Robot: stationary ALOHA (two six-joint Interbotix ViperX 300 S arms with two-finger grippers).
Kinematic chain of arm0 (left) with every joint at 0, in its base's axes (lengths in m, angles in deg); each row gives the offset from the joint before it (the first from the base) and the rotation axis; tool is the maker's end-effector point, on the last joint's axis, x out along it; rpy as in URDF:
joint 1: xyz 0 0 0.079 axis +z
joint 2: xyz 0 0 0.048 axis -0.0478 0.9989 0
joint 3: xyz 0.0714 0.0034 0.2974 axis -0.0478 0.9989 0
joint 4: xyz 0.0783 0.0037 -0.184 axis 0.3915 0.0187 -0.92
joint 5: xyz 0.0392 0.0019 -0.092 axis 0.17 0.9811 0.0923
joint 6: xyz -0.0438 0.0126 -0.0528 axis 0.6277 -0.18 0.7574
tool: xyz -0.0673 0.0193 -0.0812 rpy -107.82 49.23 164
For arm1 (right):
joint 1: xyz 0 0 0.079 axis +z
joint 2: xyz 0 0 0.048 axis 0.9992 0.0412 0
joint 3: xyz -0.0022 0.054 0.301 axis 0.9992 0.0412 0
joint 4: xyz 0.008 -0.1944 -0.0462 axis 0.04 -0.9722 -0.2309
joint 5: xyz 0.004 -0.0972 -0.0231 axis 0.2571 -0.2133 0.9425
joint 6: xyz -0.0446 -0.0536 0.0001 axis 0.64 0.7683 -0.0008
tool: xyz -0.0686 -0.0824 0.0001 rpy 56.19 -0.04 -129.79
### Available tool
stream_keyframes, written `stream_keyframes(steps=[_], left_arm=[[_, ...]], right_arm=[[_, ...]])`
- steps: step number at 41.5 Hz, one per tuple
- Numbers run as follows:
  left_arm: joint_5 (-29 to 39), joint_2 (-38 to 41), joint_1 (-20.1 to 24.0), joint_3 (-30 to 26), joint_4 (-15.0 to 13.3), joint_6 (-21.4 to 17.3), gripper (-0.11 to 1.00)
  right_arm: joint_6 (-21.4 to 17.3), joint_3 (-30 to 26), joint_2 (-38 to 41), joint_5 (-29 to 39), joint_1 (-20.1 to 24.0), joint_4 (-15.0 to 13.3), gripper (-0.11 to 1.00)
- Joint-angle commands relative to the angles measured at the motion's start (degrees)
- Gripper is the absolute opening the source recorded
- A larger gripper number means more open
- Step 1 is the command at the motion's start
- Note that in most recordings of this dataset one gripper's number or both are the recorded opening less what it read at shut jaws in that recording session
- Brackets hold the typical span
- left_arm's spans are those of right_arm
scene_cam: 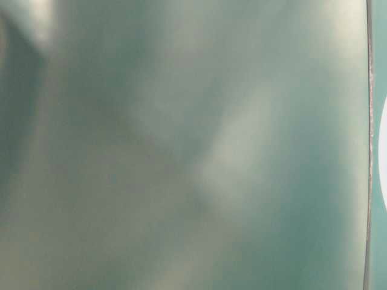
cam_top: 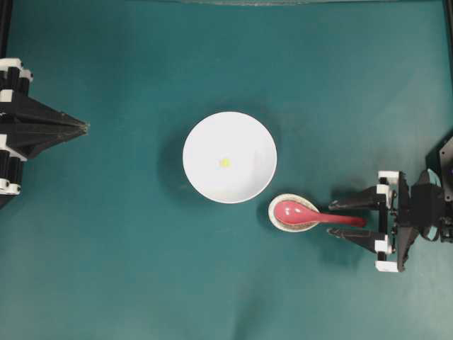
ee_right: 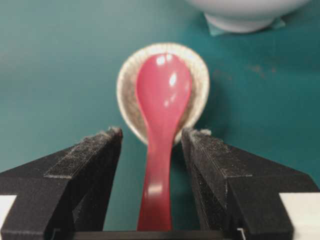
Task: Scoop the yellow hexagonal prism block from the bowl with a spoon using the right arm.
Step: 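Lower the right gripper and close it on the pink spoon handle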
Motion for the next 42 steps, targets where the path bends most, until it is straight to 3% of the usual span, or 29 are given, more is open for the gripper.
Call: stream_keyframes(steps=[1, 10, 42], left_arm=[[-0.4, 0.5, 0.0, -0.9, 0.1, -0.1, 0.0], [-0.4, 0.5, 0.0, -0.9, 0.1, -0.1, 0.0], [-0.3, 0.4, 0.0, -0.9, 0.1, -0.1, 0.0]], right_arm=[[-0.1, -0.6, 0.4, -0.5, 0.4, 0.4, 0.58], [-0.3, -0.7, 2.5, -0.5, 0.4, 1.5, 0.58], [-0.3, -0.8, 2.7, 0.2, 0.4, 1.6, 0.57]])
